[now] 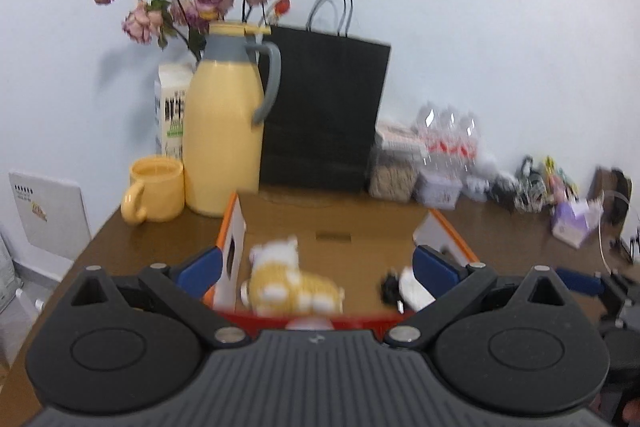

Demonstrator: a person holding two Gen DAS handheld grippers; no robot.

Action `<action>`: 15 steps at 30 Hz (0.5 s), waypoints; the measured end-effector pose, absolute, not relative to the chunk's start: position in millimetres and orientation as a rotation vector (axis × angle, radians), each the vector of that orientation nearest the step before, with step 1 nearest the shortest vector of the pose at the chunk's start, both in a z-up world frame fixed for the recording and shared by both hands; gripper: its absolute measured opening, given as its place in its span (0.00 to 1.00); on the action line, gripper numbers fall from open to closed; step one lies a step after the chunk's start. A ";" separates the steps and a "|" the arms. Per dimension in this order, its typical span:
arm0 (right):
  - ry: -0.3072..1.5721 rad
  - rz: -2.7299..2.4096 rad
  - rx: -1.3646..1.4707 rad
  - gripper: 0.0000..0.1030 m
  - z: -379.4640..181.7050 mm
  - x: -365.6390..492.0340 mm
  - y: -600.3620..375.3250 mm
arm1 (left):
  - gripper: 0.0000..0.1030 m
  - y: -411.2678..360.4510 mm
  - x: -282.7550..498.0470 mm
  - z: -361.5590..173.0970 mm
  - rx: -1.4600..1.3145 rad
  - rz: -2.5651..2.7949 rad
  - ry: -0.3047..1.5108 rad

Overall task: Organize objects
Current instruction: 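Grasp the crinkled plastic bag with the left gripper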

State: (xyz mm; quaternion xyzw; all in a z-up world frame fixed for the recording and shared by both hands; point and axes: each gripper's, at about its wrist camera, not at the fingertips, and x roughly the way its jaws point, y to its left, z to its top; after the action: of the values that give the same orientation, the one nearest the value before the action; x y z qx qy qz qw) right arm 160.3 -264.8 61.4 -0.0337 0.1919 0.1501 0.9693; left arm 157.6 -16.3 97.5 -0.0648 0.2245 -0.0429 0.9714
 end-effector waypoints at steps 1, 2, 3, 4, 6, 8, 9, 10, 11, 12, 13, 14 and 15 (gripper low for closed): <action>0.395 0.302 -0.069 1.00 58.4 155.5 -266.0 | 1.00 -17.0 152.1 91.8 -0.132 -0.088 0.468; 0.404 0.300 -0.071 1.00 54.8 149.3 -267.1 | 1.00 -17.7 146.2 85.6 -0.138 -0.089 0.484; 0.411 0.300 -0.073 1.00 51.7 144.4 -268.2 | 1.00 -18.3 140.2 78.9 -0.143 -0.096 0.505; 0.419 0.298 -0.075 1.00 48.1 139.6 -269.1 | 1.00 -19.0 135.2 72.7 -0.146 -0.105 0.524; 0.436 0.296 -0.079 1.00 41.2 131.1 -270.7 | 1.00 -21.0 125.9 61.3 -0.142 -0.119 0.557; 0.453 0.294 -0.085 1.00 34.3 123.9 -273.0 | 1.00 -23.8 116.9 49.6 -0.135 -0.128 0.586; 0.461 0.293 -0.086 1.00 31.1 120.6 -273.7 | 1.00 -25.5 112.8 44.1 -0.130 -0.135 0.602; 0.469 0.292 -0.084 1.00 27.9 117.1 -275.2 | 1.00 -27.2 109.3 38.8 -0.126 -0.140 0.619; 0.477 0.293 -0.081 1.00 25.2 114.0 -276.8 | 1.00 -28.7 106.0 33.7 -0.122 -0.146 0.636; 0.484 0.293 -0.077 1.00 22.8 111.3 -278.3 | 1.00 -30.2 103.3 29.8 -0.120 -0.151 0.648; 0.488 0.292 -0.075 1.00 20.9 109.4 -279.1 | 1.00 -30.8 101.9 26.0 -0.120 -0.156 0.662; 0.494 0.290 -0.072 1.00 18.4 106.7 -280.7 | 1.00 -31.9 99.3 22.1 -0.120 -0.160 0.675; 0.498 0.289 -0.070 1.00 16.4 104.5 -281.8 | 1.00 -33.2 96.8 17.8 -0.121 -0.163 0.690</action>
State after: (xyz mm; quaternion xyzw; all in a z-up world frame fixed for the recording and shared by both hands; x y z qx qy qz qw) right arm 104.5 -281.8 16.4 -0.0343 0.2455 0.1424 0.9583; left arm 96.8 -33.2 17.8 -0.0591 0.3375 -0.0800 0.9361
